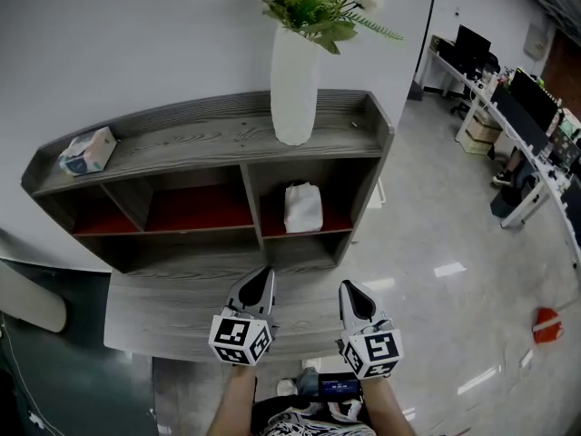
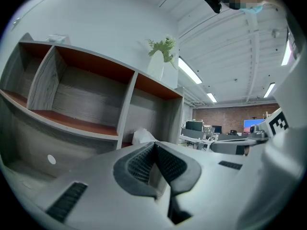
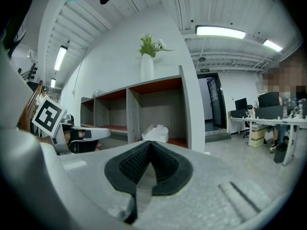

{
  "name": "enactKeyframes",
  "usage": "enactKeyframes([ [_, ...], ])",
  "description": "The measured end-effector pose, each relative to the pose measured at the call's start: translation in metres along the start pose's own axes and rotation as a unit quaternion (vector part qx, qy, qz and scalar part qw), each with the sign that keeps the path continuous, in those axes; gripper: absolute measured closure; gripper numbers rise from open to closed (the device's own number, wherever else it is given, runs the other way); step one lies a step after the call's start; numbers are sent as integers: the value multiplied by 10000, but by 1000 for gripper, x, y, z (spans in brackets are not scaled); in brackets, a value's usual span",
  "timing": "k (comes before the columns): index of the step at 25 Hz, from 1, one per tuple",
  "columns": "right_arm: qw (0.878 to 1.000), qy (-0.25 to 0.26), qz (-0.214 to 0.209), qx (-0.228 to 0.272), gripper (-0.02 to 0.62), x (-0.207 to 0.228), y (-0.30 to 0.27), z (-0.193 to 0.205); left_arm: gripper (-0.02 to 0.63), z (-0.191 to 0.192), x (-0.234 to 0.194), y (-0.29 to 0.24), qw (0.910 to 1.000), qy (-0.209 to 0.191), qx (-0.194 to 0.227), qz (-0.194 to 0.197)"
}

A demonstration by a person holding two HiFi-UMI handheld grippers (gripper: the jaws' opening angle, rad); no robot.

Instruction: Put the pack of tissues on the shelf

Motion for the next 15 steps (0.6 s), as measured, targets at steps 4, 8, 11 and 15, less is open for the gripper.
enactKeyframes([
  [4,10000,60,38,29,591,-1,2,-3,598,-2,-1,0,10000,-7,66,14],
  [8,10000,29,55,46,591,0,3,-5,598,-5,-1,-2,9998,104,121,98],
  [11,9999,0,87,57,591,3,3,-5,598,-5,-1,-4,9990,334,163,251],
  [15,9999,-37,123,9,591,6,4,1,599,3,0,-5,9986,432,78,309],
])
Point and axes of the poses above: the fingertips, and each gripper's own axes: y backward along the fingers, x to its right, z out of its underside, the point moved 10 cm from there along y, backward along the fingers, and after that the axes turned 9 degrees about -y, right-handed, at the moved point
